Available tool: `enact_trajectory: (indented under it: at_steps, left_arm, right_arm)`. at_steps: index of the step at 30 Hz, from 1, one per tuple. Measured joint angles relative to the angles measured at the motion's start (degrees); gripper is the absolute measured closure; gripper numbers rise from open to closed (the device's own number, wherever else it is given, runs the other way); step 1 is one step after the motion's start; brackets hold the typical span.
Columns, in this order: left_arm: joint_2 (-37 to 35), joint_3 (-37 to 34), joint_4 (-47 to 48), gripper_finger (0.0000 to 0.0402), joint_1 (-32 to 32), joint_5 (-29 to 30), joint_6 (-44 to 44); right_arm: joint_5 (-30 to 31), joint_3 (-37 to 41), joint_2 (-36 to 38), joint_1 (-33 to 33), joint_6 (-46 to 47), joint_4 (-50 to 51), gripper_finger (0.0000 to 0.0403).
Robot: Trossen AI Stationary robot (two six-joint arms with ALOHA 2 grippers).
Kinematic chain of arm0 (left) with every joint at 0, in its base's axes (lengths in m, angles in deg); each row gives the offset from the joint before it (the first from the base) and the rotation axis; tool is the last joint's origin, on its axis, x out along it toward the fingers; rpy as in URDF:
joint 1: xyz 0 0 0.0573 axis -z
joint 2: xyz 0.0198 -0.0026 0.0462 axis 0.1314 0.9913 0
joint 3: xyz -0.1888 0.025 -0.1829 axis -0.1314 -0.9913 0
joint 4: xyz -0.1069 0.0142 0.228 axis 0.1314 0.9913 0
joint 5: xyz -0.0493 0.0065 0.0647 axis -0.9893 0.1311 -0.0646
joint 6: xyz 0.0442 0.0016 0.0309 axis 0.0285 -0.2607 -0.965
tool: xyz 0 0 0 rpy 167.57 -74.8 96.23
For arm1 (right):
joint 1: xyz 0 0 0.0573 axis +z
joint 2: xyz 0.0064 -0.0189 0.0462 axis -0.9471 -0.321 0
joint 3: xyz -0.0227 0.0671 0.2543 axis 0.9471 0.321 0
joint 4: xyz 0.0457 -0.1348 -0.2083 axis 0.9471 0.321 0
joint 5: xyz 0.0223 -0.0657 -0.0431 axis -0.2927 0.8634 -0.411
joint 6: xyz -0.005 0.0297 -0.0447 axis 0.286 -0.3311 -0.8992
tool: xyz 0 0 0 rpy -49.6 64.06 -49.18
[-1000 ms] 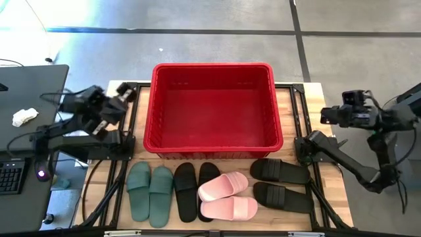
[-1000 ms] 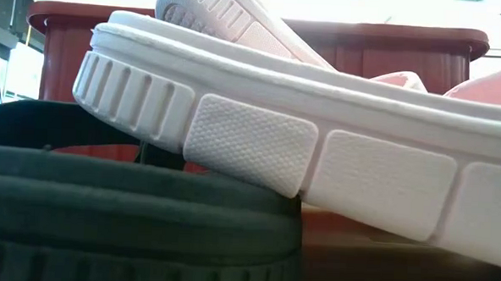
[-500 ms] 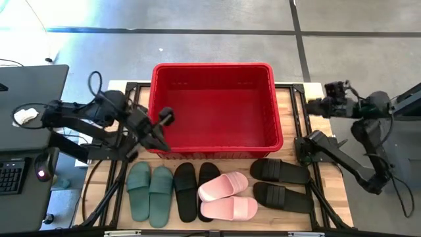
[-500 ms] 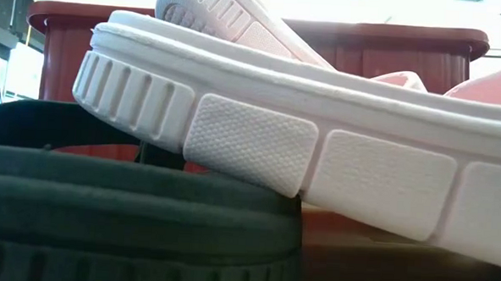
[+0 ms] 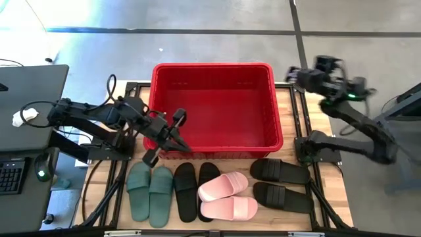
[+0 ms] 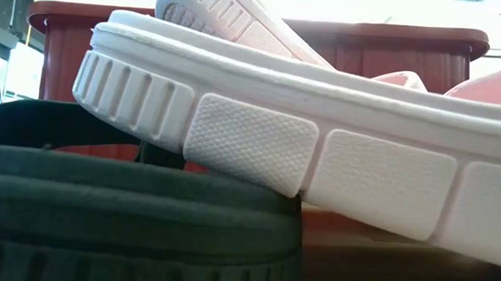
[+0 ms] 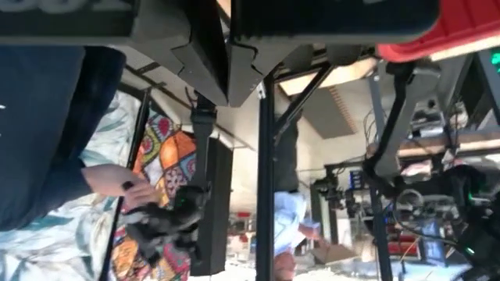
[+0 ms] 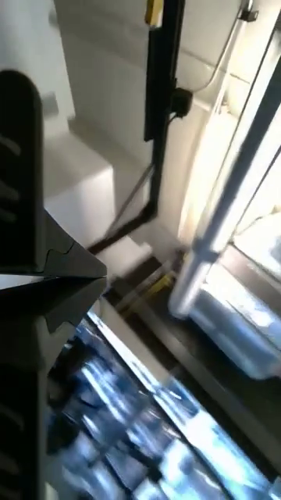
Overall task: Pick and place slides into bin
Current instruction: Put the black slipper into the red bin
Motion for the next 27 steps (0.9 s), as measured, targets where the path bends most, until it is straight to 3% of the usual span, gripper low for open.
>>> enact_trajectory:
  at_steps: [7,11,17,21,27]
  left_arm:
    - [0.69,0.01,-0.09,0.0401,0.02,0.36,0.02]
    - [0.65,-0.03,0.07,0.0401,0.02,0.42,0.02]
    - [0.67,-0.02,1.56,0.0401,0.02,0.42,0.02]
    - [0.69,-0.02,2.51,0.0401,0.02,0.40,0.02]
    - [0.99,-0.02,3.89,0.0401,0.02,0.38,0.04]
  right_arm:
    - [-6.19,0.06,-11.31,26.49,5.63,-1.75,0.0403]
    - [-4.18,0.04,-12.70,42.05,6.55,3.64,0.0403]
    - [11.67,0.00,-11.65,59.96,5.36,26.31,0.0403]
    - [23.12,0.00,-11.27,69.59,11.69,43.18,0.0403]
    - [39.76,0.00,-11.23,82.07,24.22,60.48,0.0403]
